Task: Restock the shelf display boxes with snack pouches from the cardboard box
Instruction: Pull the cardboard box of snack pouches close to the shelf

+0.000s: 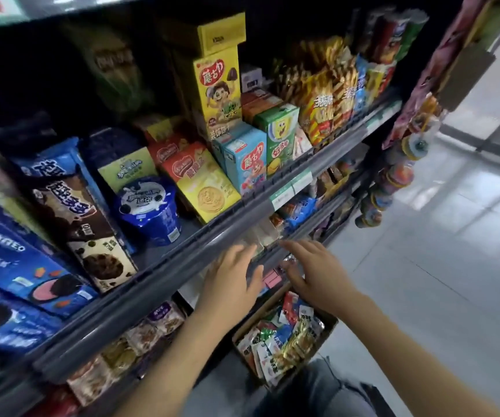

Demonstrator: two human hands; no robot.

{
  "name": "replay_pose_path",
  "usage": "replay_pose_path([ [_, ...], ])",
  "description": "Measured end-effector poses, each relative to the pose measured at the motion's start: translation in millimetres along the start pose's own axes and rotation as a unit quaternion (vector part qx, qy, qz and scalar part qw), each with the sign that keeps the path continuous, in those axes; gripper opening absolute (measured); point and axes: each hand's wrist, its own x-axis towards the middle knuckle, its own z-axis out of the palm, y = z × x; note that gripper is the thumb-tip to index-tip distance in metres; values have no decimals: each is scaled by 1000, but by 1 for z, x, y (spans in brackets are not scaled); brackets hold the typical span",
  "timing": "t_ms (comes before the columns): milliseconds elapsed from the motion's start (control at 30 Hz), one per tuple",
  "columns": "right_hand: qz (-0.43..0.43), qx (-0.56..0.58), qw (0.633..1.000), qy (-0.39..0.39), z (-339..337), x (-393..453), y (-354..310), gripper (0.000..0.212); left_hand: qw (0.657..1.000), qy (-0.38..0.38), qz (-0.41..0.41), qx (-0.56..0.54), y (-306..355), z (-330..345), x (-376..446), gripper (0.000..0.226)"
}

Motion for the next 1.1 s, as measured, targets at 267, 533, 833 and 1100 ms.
replay_pose_path([
  [267,-68,7,993,-97,58,23,23,44,994,32,-95,-32,-37,55,-17,48],
  [533,-240,-48,958,-147,155,71,120,38,971,59,-231,-3,-57,176,26,50],
  [833,-381,-32,920,-91,346,67,251,39,961,69,-259,73,-129,395,74,55],
  [1100,-405,-22,910,-91,476,37,333,41,954,61,-278,97,-174,532,85,58],
])
